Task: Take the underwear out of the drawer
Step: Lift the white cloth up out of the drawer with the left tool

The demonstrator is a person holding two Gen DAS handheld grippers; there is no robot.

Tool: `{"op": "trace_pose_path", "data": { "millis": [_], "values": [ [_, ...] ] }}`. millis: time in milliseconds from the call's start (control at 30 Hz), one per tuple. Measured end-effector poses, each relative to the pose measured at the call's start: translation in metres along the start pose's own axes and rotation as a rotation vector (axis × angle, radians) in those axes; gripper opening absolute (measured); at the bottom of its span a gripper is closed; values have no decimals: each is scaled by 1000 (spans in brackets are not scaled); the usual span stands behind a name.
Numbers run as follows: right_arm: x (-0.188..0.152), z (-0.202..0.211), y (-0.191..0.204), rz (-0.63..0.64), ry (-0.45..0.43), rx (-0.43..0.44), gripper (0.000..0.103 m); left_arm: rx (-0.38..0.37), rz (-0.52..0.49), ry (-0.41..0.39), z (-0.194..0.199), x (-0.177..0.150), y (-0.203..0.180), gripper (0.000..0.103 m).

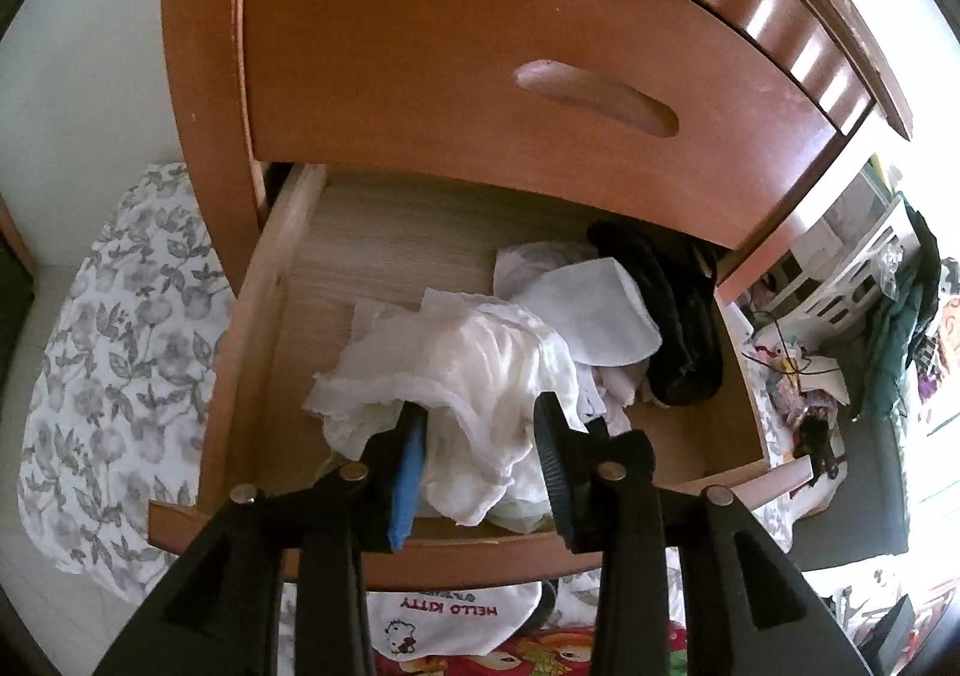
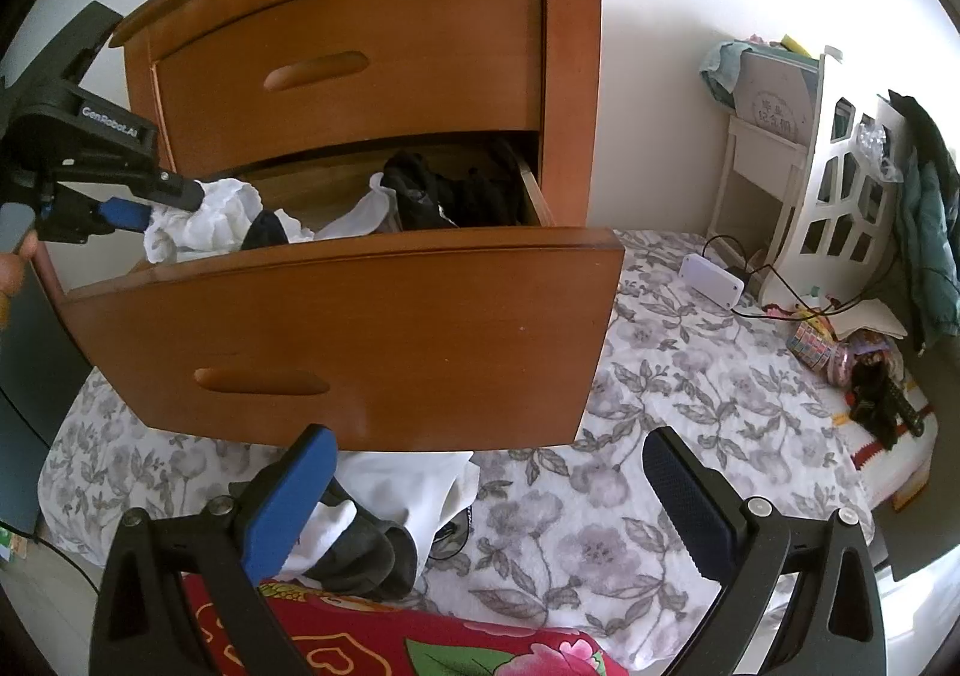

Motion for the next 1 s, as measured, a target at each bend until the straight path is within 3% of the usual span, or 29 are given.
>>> {"op": "trace_pose_path", "data": {
  "millis": [133,233,300,433,700,867,1000],
  "values": [
    [0,0,0,-1,0,1,103,11,1,-30,6,3,2,34],
    [0,0,0,0,0,1,103,16,-2,-52,12,6,1,25],
    [0,0,0,0,0,0,103,20,-27,-52,14,7,-2,13],
    [0,0,0,1,0,-1,103,38,-64,-47,13,7,-8,5],
    [0,-1,0,0,0,0,103,-17,-13,-44,7,5,-9,2],
    [0,0,0,1,1,-1,103,-107,40,-123,29,23,-13,1],
    [1,0,1,1,0,-1,103,-133,36,-212,59,44,-20,1]
  ]
}}
Point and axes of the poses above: each gripper's, at about its wrist camera, not at the fingertips, and z roughly against the way its jaws point, y to its left, x to its top, the point moved 8 cm from there along -z, roughly the way its jaws point, and after that the axes turned 9 degrees about -x, right-handed, at the moved point
